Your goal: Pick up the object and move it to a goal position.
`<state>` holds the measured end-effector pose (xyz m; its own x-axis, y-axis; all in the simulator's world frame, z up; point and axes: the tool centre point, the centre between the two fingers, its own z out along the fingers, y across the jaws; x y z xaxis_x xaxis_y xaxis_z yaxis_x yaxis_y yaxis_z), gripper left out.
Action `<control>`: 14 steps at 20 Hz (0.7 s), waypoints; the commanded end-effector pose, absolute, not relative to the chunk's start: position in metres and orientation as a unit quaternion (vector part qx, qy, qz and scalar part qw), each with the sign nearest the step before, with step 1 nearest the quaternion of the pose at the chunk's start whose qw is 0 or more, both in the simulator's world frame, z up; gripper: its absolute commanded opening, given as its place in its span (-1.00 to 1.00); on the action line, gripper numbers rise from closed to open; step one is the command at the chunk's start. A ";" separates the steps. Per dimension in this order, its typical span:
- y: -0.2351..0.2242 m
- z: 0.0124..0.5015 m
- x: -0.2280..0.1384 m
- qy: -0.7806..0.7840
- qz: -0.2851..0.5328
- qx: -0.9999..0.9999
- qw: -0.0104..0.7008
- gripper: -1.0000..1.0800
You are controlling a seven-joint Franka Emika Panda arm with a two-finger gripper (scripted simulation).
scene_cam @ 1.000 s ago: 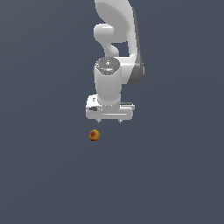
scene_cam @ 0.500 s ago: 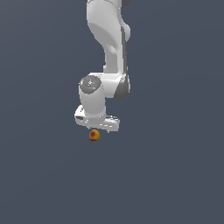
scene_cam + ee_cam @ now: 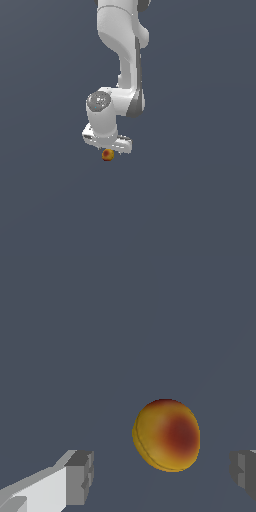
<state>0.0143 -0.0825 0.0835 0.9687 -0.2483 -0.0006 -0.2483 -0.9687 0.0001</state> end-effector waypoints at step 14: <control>-0.083 0.034 0.015 -0.127 0.000 0.992 0.000 0.92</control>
